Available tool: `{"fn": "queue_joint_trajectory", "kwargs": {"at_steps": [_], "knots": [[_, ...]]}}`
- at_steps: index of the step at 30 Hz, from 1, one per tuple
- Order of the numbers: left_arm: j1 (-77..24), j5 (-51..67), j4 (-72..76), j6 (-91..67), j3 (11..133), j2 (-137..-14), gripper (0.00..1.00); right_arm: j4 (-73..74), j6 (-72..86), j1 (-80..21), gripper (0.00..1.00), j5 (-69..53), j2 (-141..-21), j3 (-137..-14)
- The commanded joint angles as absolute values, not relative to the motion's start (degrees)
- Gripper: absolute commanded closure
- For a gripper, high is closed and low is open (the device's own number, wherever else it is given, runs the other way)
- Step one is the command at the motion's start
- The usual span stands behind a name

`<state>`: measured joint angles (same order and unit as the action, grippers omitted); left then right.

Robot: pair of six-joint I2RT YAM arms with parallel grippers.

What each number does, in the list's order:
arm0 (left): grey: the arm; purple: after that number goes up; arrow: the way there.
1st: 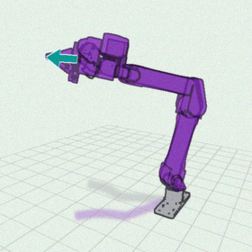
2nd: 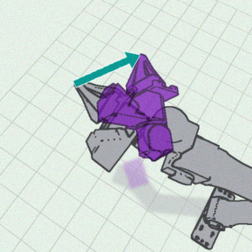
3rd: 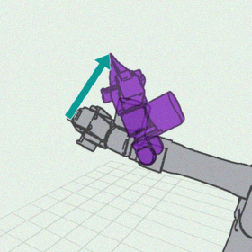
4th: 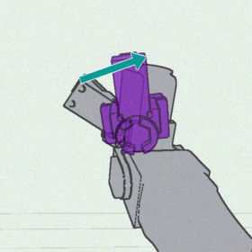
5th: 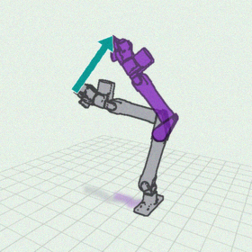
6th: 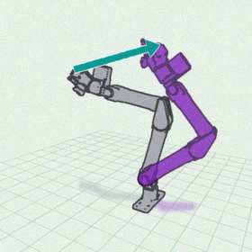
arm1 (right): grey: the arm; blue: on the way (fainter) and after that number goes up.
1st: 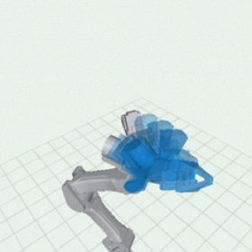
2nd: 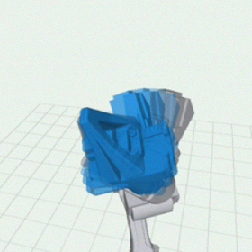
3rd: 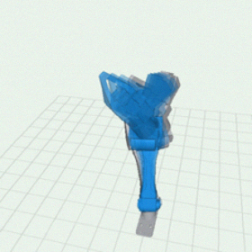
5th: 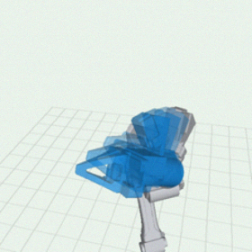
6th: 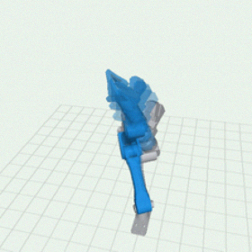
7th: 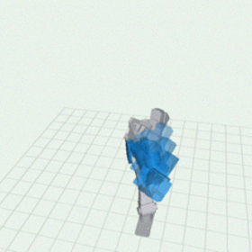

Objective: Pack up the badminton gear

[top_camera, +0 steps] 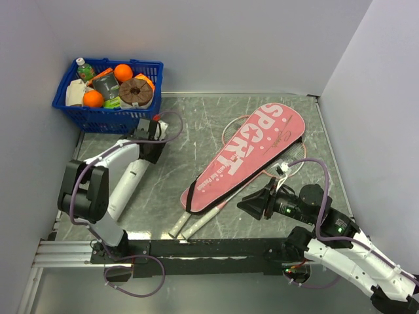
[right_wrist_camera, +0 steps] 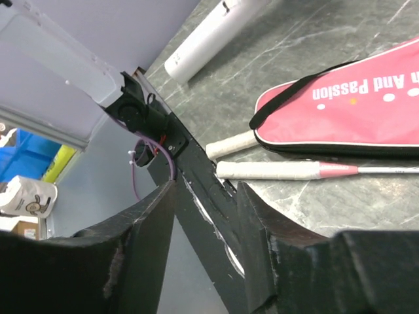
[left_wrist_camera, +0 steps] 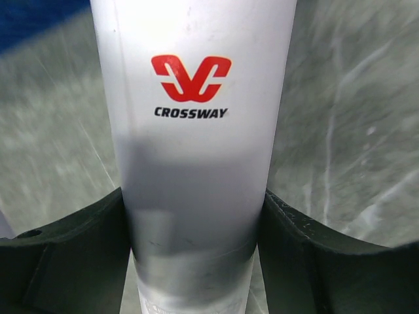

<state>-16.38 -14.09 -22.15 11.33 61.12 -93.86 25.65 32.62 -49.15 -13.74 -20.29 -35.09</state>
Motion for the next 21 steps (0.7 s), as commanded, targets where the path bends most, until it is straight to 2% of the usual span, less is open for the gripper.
{"fn": "queue_joint_trajectory", "kwargs": {"at_steps": [1, 4, 6, 7, 9, 10, 17, 21], "knots": [[-16.0, -18.97, -24.43, 4.49, 58.45, -93.78, 0.84, 21.71, 31.46, -49.48, 0.46, -15.99, -21.44, -34.37], [-15.73, -22.14, -24.87, 2.9, 56.43, -92.99, 0.64, 21.97, 31.38, -49.48, 0.44, -16.79, -21.62, -34.28], [-15.21, -22.15, -24.87, 2.29, 55.99, -92.03, 0.57, 21.97, 31.38, -49.48, 0.42, -16.35, -20.83, -34.01], [-15.03, -21.71, -24.96, 1.94, 56.16, -90.98, 0.49, 21.97, 31.46, -49.48, 0.41, -16.17, -20.57, -33.67], [-14.77, -22.06, -25.75, 1.14, 56.34, -89.4, 0.24, 22.41, 31.55, -49.48, 0.39, -16.08, -20.13, -33.84], [-14.59, -22.5, -26.19, 1.06, 56.34, -88.95, 0.02, 22.67, 31.47, -49.48, 0.39, -16.0, -20.13, -33.92], [-14.5, -31.46, -29.35, -3.16, 57.91, -82.19, 0.04, 23.91, 31.03, -49.4, 0.37, -15.82, -19.95, -34.28], [-18.6, -29.28, -31.37, -4.39, 59.06, -73.95, 0.04, 24.0, 31.03, -49.48, 0.37, -15.38, -19.78, -34.1]]}}
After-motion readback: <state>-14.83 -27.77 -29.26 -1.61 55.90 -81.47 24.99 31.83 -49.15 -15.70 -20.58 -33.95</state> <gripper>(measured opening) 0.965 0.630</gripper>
